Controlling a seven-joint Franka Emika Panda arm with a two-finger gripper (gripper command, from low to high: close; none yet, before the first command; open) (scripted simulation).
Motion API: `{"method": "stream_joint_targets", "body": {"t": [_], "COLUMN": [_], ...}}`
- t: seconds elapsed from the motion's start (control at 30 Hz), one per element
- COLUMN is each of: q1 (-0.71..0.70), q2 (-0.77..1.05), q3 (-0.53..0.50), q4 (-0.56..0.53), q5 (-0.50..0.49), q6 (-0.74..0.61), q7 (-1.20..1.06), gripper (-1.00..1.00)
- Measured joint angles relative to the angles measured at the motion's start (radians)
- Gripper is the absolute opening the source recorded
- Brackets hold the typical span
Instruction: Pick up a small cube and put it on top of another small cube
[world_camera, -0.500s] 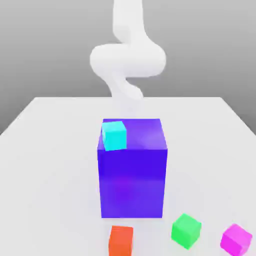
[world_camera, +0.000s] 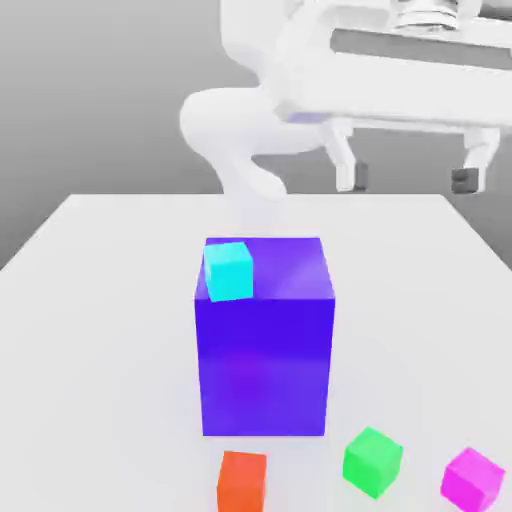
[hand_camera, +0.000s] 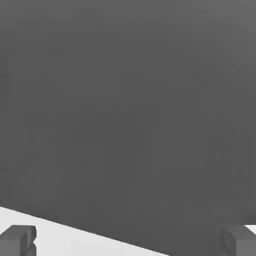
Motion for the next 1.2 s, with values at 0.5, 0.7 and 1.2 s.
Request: {"method": "stream_joint_targets", "body": {"t": [0.5, 0.7, 1.2], "q1": [0.141, 0.185, 0.037], "q2": [0.544, 0.685, 0.36], "q3": [0.071, 0.023, 0.071], "q4": [0.017, 0.047, -0.144], "q5": [-0.098, -0.151, -0.027], "q6": [0.163, 0.263, 0.133], "q7": [-0.015, 0.021, -0.2], "gripper": [0.0, -1.0, -1.0]}}
